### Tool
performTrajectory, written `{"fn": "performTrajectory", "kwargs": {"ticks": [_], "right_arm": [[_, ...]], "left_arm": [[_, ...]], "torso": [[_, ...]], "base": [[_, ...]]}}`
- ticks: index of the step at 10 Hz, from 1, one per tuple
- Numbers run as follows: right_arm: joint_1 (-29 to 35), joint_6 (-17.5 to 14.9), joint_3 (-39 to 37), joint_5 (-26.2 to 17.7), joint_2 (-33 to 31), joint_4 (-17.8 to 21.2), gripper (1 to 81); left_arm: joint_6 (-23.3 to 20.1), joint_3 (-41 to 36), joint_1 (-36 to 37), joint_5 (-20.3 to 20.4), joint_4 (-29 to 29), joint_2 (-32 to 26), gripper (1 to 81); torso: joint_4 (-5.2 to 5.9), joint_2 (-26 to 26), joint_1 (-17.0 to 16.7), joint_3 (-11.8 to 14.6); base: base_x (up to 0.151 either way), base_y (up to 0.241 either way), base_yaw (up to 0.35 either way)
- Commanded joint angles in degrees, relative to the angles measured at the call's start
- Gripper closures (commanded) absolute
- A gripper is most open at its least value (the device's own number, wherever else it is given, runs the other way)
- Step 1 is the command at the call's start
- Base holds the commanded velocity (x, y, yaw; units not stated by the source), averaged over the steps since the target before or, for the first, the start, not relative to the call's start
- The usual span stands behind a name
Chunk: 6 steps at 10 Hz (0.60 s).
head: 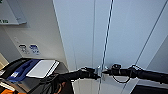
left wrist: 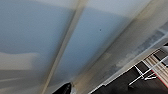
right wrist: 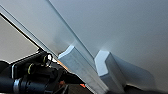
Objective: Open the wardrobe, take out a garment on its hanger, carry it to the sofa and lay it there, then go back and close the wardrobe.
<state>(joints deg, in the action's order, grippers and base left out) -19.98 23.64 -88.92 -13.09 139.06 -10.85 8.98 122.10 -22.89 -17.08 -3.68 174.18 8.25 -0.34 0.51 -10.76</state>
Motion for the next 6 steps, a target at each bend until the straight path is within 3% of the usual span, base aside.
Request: {"fn": "performTrajectory", "kwargs": {"ticks": [1, 6], "right_arm": [[9.2, 0.3, 3.1, 0.6, 0.3, 0.1, 1.0], [8.7, 0.4, 4.6, 1.1, 0.3, 0.2, 1.0]], "left_arm": [[-0.7, 3.3, 9.5, -0.1, -1.3, 5.5, 1.0], [-0.7, 9.8, 9.2, 0.1, -5.6, 10.8, 1.0]], "torso": [[0.0, 0.0, 0.0, 0.0], [0.0, 0.0, 0.0, 0.0]], "base": [[0.0, 0.0, 0.0], [0.0, 0.0, 0.0]]}}
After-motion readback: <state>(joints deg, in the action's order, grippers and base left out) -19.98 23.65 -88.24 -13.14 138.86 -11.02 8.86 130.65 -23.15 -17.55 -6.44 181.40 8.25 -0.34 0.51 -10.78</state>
